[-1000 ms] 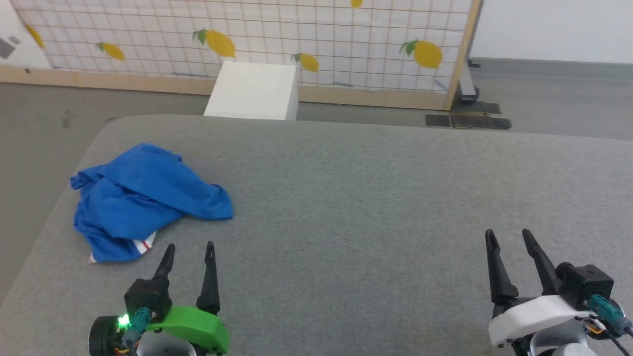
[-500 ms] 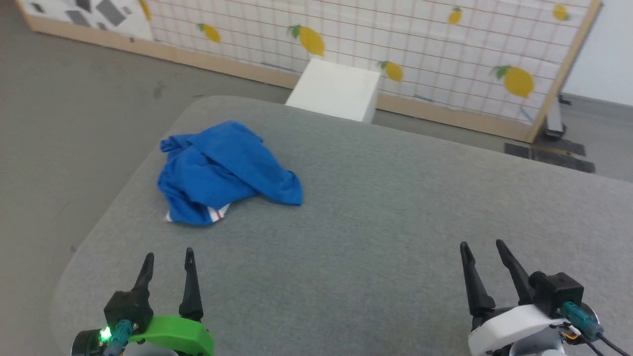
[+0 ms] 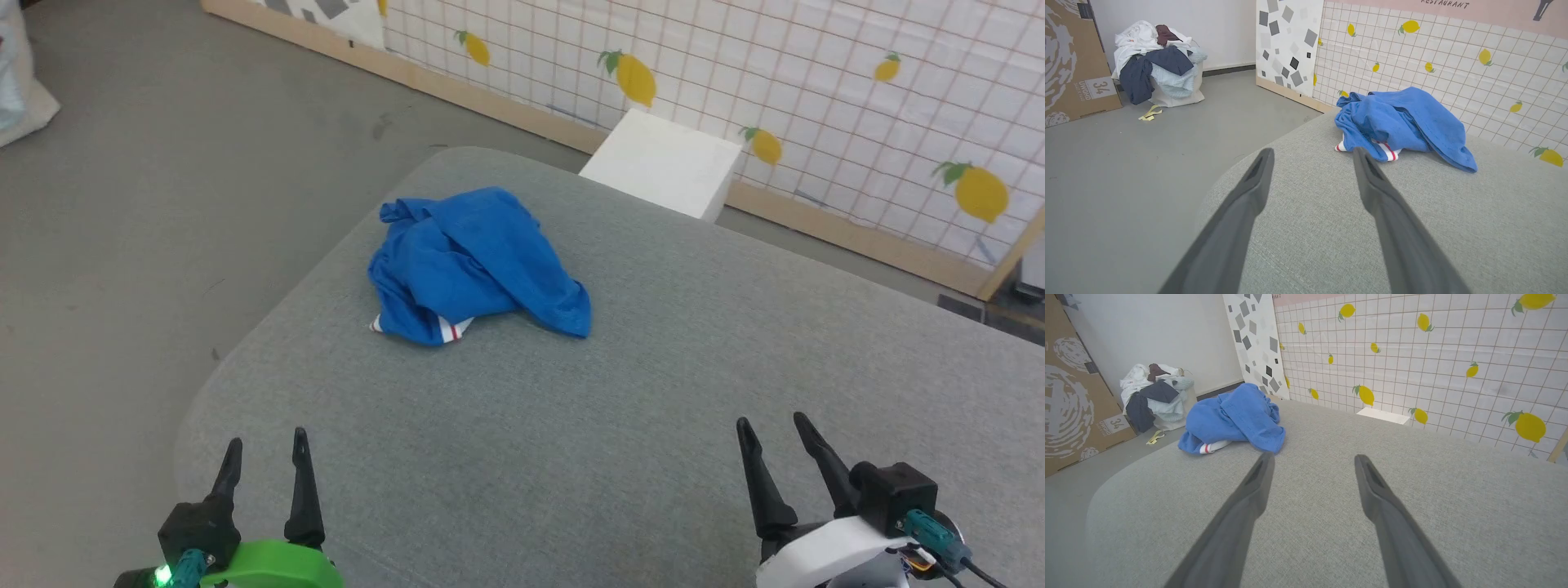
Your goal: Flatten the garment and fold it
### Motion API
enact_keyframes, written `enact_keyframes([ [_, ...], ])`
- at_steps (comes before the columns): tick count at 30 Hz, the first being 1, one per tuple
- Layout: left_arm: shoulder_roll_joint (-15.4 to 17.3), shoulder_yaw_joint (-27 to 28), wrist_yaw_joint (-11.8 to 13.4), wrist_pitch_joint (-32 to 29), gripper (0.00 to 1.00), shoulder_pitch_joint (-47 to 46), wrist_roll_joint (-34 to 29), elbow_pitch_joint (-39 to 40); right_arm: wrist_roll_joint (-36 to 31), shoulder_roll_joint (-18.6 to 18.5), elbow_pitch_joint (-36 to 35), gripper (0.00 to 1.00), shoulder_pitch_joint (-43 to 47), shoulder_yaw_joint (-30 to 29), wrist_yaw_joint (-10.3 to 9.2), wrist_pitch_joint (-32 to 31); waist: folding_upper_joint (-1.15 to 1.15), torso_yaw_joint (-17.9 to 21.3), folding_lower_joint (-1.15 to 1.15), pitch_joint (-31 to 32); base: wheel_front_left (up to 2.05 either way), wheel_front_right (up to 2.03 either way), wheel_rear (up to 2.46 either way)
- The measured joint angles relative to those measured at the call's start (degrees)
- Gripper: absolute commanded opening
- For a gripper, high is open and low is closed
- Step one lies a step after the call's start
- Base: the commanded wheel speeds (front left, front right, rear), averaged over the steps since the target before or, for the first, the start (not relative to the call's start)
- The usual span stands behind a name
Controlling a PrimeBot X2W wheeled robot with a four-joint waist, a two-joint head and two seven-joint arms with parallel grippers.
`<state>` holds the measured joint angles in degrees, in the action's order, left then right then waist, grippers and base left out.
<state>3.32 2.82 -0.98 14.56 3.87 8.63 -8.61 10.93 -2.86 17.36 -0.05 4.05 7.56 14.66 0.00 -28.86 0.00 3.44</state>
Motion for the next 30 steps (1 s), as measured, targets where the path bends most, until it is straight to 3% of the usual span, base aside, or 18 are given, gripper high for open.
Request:
enact_keyframes([
  [14,0.0,0.0,-0.1,0.0,1.00,0.3,0.3,-0.2,0.3,0.0,1.2,1.00,0.0,0.3,0.00,0.0,0.00,-1.2,0.00,0.1,0.00,0.00,0.00],
  [20,0.5,-0.3,-1.5,0.2,1.00,-0.6,0.7,-0.9,0.3,0.0,1.2,1.00,-0.1,0.2,0.00,0.0,0.00,-1.2,0.00,-0.4,0.00,0.00,0.00],
  [28,2.7,-0.6,-4.2,0.2,1.00,-11.1,3.4,-3.2,-0.9,0.0,1.0,1.00,-1.0,-0.4,0.00,0.0,0.00,-1.0,0.00,-2.4,0.00,0.00,0.00],
  [30,4.3,-1.3,-5.4,0.2,1.00,-17.6,5.5,-5.5,-2.8,0.0,-0.1,1.00,-1.7,-1.6,0.00,-0.6,0.00,-0.3,0.00,-4.3,0.00,0.00,0.00],
])
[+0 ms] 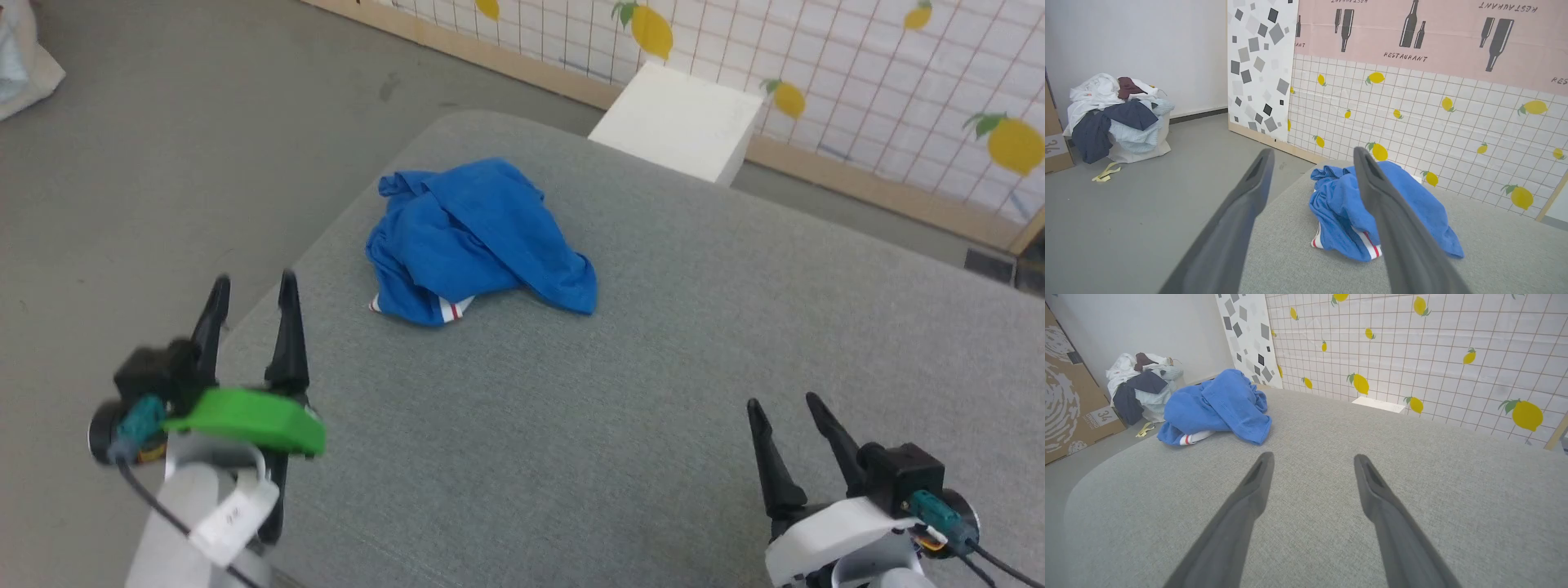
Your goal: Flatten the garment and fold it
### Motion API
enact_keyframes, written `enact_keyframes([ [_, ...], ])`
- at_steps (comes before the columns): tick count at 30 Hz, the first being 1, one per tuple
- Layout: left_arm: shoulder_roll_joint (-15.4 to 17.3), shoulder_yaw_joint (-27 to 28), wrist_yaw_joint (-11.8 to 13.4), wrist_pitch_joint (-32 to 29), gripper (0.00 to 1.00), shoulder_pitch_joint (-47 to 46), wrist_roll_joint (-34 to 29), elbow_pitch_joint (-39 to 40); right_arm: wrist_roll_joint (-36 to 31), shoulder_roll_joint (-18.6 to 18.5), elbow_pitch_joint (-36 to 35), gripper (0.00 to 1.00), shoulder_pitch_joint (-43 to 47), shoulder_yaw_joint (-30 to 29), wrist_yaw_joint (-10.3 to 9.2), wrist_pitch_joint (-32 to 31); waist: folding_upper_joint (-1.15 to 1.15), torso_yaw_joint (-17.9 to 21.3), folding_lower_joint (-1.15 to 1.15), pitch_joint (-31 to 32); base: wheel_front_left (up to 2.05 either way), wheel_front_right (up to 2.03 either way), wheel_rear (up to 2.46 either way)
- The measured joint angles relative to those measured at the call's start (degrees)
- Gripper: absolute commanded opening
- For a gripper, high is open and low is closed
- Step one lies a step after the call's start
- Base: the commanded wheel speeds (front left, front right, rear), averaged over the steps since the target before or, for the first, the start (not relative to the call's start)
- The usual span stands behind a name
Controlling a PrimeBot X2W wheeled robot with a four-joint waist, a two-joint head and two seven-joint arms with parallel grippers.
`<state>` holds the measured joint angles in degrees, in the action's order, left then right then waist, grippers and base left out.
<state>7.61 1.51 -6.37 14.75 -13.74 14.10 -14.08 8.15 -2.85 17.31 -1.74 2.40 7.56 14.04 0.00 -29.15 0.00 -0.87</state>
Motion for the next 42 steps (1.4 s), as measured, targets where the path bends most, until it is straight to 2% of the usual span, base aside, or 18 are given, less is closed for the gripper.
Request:
enact_keyframes([
  [7,3.8,-3.1,-0.7,-3.2,1.00,-13.6,7.3,-6.5,-4.0,0.0,-4.9,1.00,-0.9,-2.4,0.00,-3.1,0.00,1.6,0.00,-4.7,0.00,0.00,0.00],
  [12,7.3,-3.7,-0.7,-10.8,1.00,-22.3,14.4,-13.6,-6.4,0.0,-9.6,1.00,-2.3,-3.6,0.00,-5.9,0.00,3.1,-0.01,-9.1,0.00,0.00,0.00],
  [18,11.2,-1.0,-0.9,-21.3,1.00,-31.1,21.2,-22.8,-8.7,0.0,-15.1,1.00,-3.1,-6.5,0.00,-8.3,0.00,5.9,-0.01,-15.1,0.00,0.00,0.00],
  [28,12.5,-0.6,-0.9,-38.7,1.00,-38.7,27.4,-34.3,-10.0,0.0,-20.2,1.00,-3.1,-10.1,0.00,-9.9,0.00,10.5,-0.01,-23.8,0.00,0.00,0.00],
  [31,12.5,-1.1,-0.9,-41.8,1.00,-39.3,27.7,-36.6,-10.2,0.0,-21.0,1.00,-3.1,-10.4,0.00,-10.0,0.00,11.5,-0.01,-25.8,0.00,0.00,0.00],
  [39,11.0,-3.4,-0.9,-45.6,1.00,-39.3,28.3,-39.4,-10.3,0.0,-22.1,1.00,-3.1,-11.0,0.00,-10.3,0.00,12.8,0.00,-29.1,0.00,0.00,0.00],
  [40,11.0,-3.4,-0.9,-45.7,0.87,-39.3,28.3,-39.4,-10.3,0.0,-22.2,1.00,-3.1,-11.0,0.00,-10.3,0.00,12.8,0.00,-29.2,0.00,0.00,0.00],
  [41,11.0,-3.6,-0.9,-45.6,0.38,-39.3,28.3,-39.3,-10.3,0.0,-22.2,1.00,-3.1,-11.0,0.00,-10.3,0.00,12.7,0.00,-29.2,0.00,0.00,0.00],
  [42,11.0,-3.7,-0.9,-45.5,0.00,-39.2,28.3,-39.2,-10.3,0.0,-22.2,1.00,-3.1,-11.0,0.00,-10.3,0.00,12.6,0.00,-29.2,0.00,0.00,0.00],
])
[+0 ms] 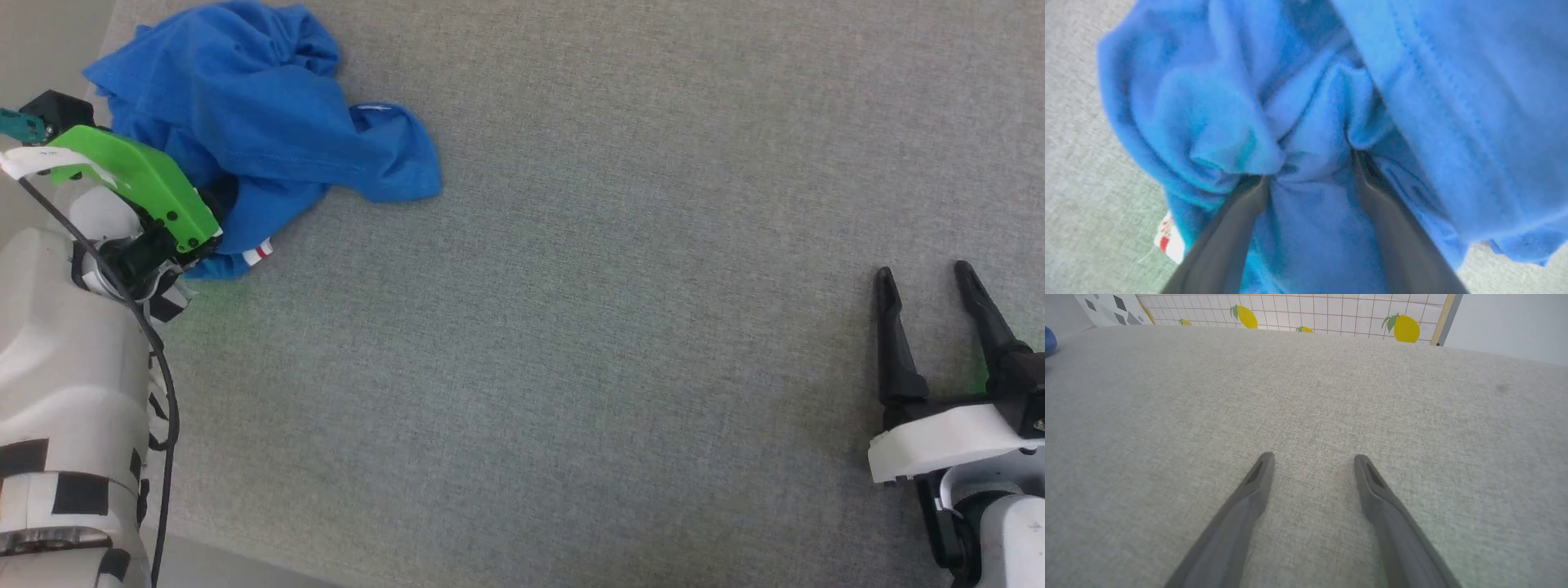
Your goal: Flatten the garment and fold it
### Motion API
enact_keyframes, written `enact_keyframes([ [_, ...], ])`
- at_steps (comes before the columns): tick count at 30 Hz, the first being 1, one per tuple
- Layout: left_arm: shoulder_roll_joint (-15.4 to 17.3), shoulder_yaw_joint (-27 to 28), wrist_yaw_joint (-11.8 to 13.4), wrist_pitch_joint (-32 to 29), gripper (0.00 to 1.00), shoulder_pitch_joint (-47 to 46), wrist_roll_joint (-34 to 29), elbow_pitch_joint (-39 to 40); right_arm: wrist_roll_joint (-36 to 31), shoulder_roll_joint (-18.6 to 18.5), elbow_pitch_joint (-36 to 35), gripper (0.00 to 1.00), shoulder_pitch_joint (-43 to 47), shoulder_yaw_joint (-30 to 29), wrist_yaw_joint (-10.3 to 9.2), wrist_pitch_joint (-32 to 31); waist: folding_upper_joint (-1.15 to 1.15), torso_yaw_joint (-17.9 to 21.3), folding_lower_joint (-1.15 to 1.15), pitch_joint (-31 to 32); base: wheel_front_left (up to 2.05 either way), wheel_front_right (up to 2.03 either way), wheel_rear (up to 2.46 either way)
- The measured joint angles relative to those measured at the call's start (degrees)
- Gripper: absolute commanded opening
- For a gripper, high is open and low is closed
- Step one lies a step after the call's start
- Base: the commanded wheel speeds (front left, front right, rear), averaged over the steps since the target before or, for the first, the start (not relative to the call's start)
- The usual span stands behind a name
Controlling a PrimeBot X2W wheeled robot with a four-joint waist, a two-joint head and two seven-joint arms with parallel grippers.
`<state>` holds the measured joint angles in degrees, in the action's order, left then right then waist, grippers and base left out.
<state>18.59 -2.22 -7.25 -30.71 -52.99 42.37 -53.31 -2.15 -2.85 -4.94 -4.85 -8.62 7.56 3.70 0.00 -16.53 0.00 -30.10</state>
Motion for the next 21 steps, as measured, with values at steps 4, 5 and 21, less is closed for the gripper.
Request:
enact_keyframes([
  [4,-0.4,-0.6,0.0,3.2,0.00,0.2,0.0,1.3,0.0,0.0,0.2,1.00,0.0,0.0,0.00,-0.2,0.00,-0.3,0.00,0.4,0.00,0.00,0.00],
  [5,-0.6,-0.7,0.0,4.7,0.00,0.5,0.0,1.6,0.0,0.0,0.4,1.00,0.0,0.1,0.00,-0.2,0.00,-0.3,0.00,0.6,0.00,0.00,0.00],
  [21,6.6,-4.3,0.0,23.8,0.00,-3.4,-3.5,10.1,5.2,0.0,10.9,1.00,0.0,3.3,0.00,4.4,0.00,0.1,0.00,10.7,0.00,0.00,0.00],
])
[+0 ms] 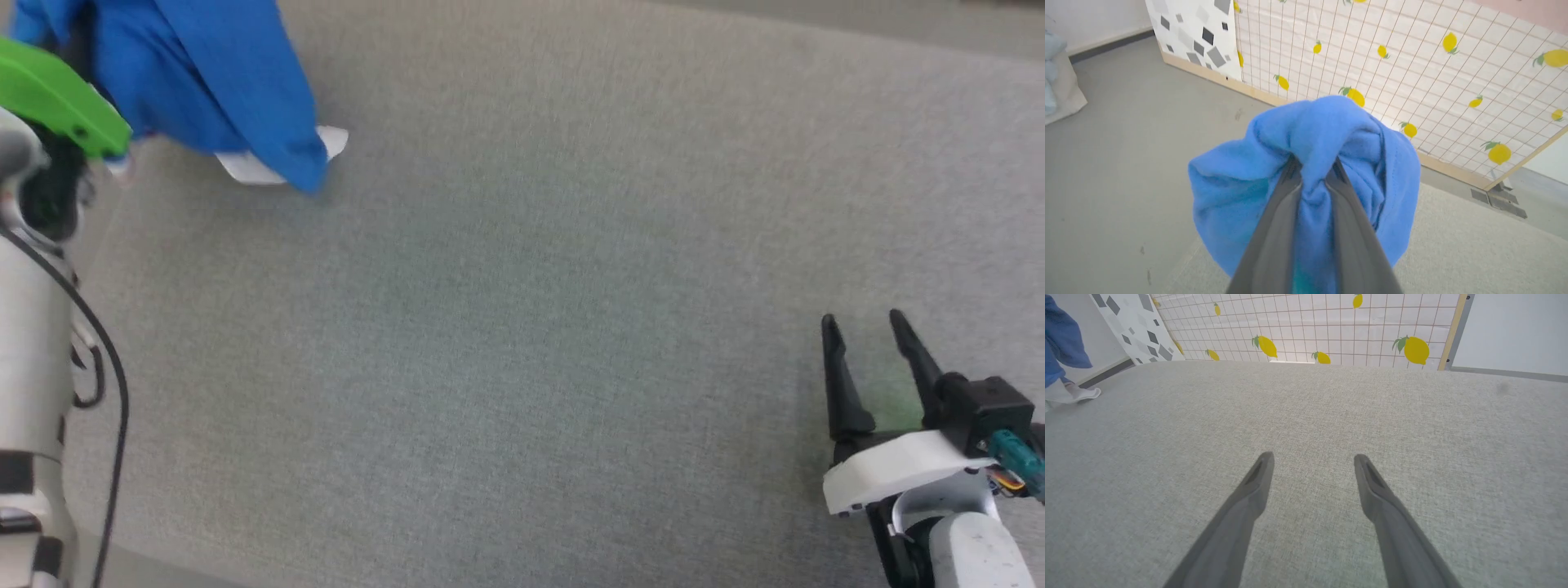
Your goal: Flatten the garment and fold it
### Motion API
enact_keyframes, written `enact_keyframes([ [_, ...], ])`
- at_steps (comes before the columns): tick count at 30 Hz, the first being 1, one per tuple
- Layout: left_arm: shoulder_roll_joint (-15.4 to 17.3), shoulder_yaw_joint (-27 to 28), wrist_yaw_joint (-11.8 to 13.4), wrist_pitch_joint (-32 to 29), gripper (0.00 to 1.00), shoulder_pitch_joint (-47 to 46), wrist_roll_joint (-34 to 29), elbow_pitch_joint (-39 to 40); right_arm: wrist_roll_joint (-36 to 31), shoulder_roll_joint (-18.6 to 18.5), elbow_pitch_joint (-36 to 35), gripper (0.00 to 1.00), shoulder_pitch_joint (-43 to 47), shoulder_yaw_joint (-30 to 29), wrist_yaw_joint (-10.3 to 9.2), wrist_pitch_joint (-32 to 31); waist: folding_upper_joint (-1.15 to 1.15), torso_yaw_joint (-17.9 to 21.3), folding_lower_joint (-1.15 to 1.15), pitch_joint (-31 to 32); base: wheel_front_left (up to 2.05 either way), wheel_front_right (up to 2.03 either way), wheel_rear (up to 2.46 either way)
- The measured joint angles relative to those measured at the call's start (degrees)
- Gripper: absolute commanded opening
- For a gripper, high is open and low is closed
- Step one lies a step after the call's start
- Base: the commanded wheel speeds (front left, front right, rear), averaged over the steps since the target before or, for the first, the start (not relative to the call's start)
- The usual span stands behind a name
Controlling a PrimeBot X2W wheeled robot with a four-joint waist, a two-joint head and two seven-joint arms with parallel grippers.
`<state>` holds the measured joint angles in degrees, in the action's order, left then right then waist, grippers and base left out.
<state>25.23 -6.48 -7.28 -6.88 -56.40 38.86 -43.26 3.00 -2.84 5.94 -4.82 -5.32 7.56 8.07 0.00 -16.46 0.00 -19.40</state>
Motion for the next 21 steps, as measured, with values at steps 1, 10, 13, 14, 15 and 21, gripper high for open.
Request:
enact_keyframes([
  [1,0.3,-0.4,0.0,0.1,0.00,-0.5,-0.3,0.5,0.3,0.0,0.6,1.00,0.0,0.1,0.00,0.4,0.00,0.1,0.00,0.7,0.00,0.00,0.00],
  [10,2.0,-4.7,0.0,-1.2,0.00,-2.4,-0.5,6.4,3.5,0.0,6.2,1.00,0.2,0.8,0.00,3.3,0.00,1.8,0.00,7.9,0.00,0.00,0.00],
  [13,2.1,-6.4,0.0,-2.2,0.00,-2.5,-0.2,8.2,4.3,0.0,7.8,1.00,0.3,1.0,0.00,4.1,0.00,2.6,0.00,9.9,0.00,0.00,0.00],
  [14,2.1,-7.0,0.0,-2.7,0.00,-2.6,-0.1,8.8,4.4,0.0,8.2,1.00,0.3,1.1,0.00,4.2,0.00,2.9,0.00,10.5,0.00,0.00,0.00],
  [15,1.7,-7.5,0.0,-3.2,0.00,-2.6,0.6,9.8,4.6,0.0,8.7,1.00,0.3,1.1,0.00,4.4,0.00,3.2,0.01,11.1,0.00,0.00,0.00],
  [21,-1.2,-12.0,0.0,-4.6,0.00,-2.7,5.1,14.9,5.2,0.0,11.4,1.00,0.6,0.9,0.00,5.2,0.00,6.0,0.01,14.0,0.00,0.00,0.00],
])
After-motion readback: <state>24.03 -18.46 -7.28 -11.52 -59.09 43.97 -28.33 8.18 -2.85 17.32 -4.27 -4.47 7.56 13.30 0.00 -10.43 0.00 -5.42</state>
